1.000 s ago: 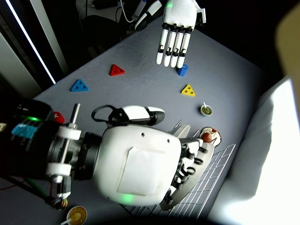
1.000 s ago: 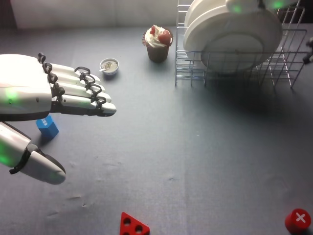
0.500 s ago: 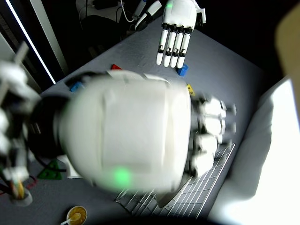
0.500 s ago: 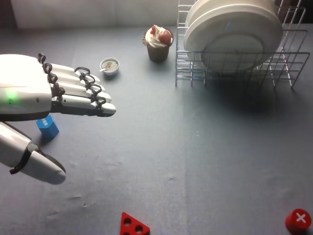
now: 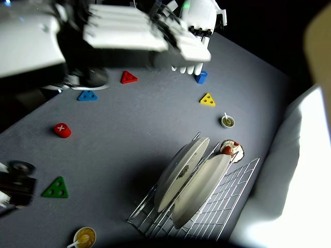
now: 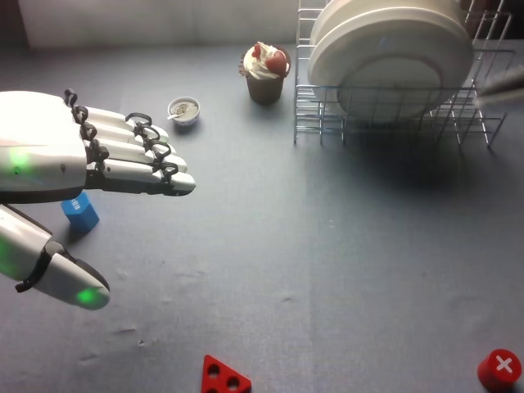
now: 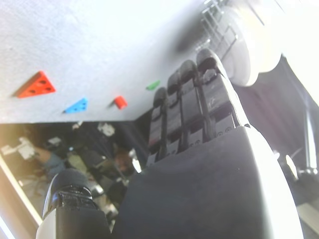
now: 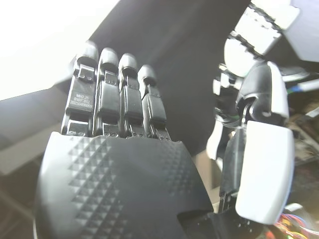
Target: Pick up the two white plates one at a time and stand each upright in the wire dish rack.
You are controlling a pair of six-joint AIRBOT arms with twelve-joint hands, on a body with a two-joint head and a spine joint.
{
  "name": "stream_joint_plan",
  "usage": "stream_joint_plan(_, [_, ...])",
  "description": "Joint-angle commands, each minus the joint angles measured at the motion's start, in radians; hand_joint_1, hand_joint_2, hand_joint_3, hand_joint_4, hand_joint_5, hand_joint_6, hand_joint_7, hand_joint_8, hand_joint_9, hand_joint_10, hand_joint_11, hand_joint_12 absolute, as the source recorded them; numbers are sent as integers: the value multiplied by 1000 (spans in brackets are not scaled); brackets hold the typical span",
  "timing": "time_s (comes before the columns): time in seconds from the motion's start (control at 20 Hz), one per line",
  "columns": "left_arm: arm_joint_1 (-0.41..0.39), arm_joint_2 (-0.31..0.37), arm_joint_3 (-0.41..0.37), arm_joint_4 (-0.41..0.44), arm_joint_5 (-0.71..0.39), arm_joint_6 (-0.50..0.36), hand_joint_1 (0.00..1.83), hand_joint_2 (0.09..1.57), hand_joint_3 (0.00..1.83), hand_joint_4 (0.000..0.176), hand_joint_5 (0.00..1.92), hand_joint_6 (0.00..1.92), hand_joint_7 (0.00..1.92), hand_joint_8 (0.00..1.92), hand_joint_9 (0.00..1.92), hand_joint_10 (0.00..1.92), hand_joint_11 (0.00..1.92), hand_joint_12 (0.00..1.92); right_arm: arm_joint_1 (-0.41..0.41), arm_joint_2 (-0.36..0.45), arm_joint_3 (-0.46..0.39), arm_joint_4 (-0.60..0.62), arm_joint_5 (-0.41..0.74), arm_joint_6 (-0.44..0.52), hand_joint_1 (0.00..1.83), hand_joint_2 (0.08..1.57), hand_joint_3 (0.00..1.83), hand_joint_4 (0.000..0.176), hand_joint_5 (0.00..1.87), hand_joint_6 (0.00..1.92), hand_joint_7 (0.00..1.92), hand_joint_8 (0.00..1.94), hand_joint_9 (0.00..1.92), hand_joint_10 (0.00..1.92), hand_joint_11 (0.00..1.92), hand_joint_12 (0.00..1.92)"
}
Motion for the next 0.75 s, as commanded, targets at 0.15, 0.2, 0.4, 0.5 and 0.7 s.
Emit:
stream_joint_plan(0.15, [-12,8,-5,-64,-52,-1,0,945,0,0,140,1,197,0,192,0,179,7,-42,100,-60,-78,166,-6,256,946,14,0,55,10,97,6,110,0,144,3])
stream_joint_plan(0.2, [-12,9,-5,-64,-51,-1,0,945,0,0,151,6,204,3,197,3,186,10,-79,127,-78,-132,217,-6,196,959,17,0,41,3,88,1,103,0,138,1])
stream_joint_plan(0.4, [-12,9,-5,-64,-51,-1,0,940,0,0,110,3,172,0,163,0,152,0,-205,177,-118,-188,378,-6,178,994,18,0,41,2,72,0,100,0,139,1])
stream_joint_plan(0.5, [-11,9,-5,-63,-51,-1,0,945,0,0,104,1,158,1,145,0,102,0,-259,187,-144,-185,429,-107,187,991,5,0,84,5,119,5,140,5,181,15])
stream_joint_plan(0.7, [-11,10,-5,-60,-53,-1,0,980,12,0,64,0,110,0,106,0,113,7,-368,193,-170,-163,526,-235,170,1032,15,0,105,6,149,8,179,11,233,33])
